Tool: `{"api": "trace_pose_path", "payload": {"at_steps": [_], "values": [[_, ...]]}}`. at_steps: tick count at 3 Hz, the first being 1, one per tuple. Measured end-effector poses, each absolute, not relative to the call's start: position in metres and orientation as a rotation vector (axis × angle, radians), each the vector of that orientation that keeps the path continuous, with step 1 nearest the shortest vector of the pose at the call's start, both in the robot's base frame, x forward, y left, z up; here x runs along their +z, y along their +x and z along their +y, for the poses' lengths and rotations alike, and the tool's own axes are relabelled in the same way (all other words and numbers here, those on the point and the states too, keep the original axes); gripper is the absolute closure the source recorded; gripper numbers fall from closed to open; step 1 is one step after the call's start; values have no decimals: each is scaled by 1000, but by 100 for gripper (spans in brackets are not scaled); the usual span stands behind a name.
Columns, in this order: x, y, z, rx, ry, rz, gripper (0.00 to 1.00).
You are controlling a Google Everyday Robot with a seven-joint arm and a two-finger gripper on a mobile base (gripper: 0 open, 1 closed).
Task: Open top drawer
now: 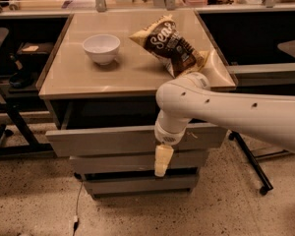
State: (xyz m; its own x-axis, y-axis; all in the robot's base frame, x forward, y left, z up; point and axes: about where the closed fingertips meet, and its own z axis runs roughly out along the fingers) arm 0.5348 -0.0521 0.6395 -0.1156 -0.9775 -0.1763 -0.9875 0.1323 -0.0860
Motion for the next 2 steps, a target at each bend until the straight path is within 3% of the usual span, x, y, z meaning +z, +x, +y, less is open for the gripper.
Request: {"api": "trace_pose_path", "payload": {"at_steps": [2], "values": [[665,475,-64,258,-1955,2197,0]]}}
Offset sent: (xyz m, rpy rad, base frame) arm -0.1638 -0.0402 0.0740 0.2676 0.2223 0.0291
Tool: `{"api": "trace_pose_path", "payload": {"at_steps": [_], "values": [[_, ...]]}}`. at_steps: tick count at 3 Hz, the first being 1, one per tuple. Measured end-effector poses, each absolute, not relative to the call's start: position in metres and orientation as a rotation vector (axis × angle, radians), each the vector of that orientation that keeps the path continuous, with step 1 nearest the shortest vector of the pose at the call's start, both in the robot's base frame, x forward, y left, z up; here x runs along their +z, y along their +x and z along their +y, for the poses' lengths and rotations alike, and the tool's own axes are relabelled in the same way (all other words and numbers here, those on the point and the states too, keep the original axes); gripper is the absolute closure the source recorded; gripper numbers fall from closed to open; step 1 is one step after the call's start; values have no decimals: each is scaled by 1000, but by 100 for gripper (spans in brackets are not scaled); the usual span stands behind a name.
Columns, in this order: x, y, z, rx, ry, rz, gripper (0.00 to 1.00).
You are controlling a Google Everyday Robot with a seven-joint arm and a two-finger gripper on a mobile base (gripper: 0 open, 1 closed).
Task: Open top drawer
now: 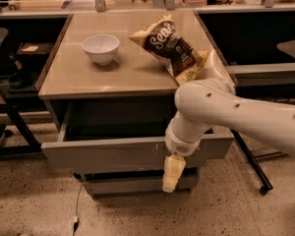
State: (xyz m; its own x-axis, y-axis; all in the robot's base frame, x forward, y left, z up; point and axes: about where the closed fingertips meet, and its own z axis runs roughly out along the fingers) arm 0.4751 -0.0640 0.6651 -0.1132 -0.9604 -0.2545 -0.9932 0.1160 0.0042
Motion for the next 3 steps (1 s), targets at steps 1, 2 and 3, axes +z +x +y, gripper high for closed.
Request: {"api": "trace_pose_path", "payload": {"at_steps": [1,2,3], "values": [[685,426,-76,409,-1938,2192,0],[700,419,-75,456,-1917,2162,0],[700,419,-75,459,-1916,2160,0]]}}
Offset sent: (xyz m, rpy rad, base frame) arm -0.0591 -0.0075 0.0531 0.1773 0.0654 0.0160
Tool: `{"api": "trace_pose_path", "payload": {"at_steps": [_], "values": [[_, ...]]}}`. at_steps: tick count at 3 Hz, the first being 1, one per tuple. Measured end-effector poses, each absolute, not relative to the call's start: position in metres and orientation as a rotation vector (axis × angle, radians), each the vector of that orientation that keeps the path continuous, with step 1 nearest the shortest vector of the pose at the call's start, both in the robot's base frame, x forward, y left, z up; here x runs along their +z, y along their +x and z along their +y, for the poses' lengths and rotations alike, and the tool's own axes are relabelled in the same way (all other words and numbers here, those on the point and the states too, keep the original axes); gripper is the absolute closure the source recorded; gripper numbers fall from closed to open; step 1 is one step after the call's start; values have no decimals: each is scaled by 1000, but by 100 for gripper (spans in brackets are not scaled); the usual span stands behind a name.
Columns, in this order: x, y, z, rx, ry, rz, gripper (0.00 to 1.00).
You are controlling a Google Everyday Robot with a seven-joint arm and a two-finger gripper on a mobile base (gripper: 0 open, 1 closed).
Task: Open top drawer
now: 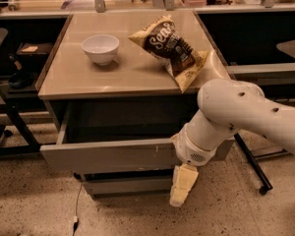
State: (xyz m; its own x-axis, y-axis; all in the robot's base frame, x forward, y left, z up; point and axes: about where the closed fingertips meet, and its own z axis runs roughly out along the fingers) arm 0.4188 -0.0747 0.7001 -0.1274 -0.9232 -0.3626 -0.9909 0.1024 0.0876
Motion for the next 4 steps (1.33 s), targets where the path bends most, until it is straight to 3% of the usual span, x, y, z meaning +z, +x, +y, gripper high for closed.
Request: {"api": "trace_pose_path", "payload": {"at_steps": [4], "values": [[665,472,-79,302,-2030,2216,0]]}}
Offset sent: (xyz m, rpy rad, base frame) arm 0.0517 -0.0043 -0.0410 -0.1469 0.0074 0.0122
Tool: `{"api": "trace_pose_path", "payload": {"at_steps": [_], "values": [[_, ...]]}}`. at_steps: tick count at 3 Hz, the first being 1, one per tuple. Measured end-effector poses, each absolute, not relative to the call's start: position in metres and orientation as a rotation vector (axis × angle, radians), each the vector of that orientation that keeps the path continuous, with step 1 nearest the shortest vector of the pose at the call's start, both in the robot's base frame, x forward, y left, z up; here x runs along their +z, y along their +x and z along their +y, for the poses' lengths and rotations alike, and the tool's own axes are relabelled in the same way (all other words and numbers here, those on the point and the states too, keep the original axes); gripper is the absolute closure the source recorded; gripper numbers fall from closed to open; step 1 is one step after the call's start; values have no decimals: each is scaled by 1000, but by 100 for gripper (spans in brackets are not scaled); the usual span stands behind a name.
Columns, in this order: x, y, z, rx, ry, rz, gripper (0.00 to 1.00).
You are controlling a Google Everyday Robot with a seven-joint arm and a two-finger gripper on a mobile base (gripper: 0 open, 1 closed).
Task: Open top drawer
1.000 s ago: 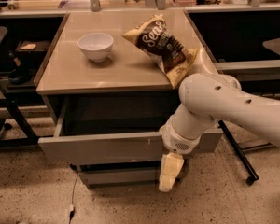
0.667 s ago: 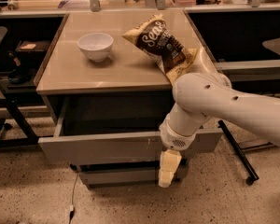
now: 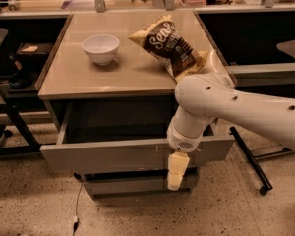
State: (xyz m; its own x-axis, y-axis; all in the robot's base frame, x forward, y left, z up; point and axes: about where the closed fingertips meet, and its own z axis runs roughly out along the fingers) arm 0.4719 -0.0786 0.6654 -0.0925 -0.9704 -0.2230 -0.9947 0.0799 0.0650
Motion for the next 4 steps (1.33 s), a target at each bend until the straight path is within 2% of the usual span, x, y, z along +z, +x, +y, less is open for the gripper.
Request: {"api": "trace_pose_path", "payload": {"at_steps": [2,4], "values": [[643,483,-82,296,-2068,2238,0],[635,464,-76,357,-2087,2258,0]]}}
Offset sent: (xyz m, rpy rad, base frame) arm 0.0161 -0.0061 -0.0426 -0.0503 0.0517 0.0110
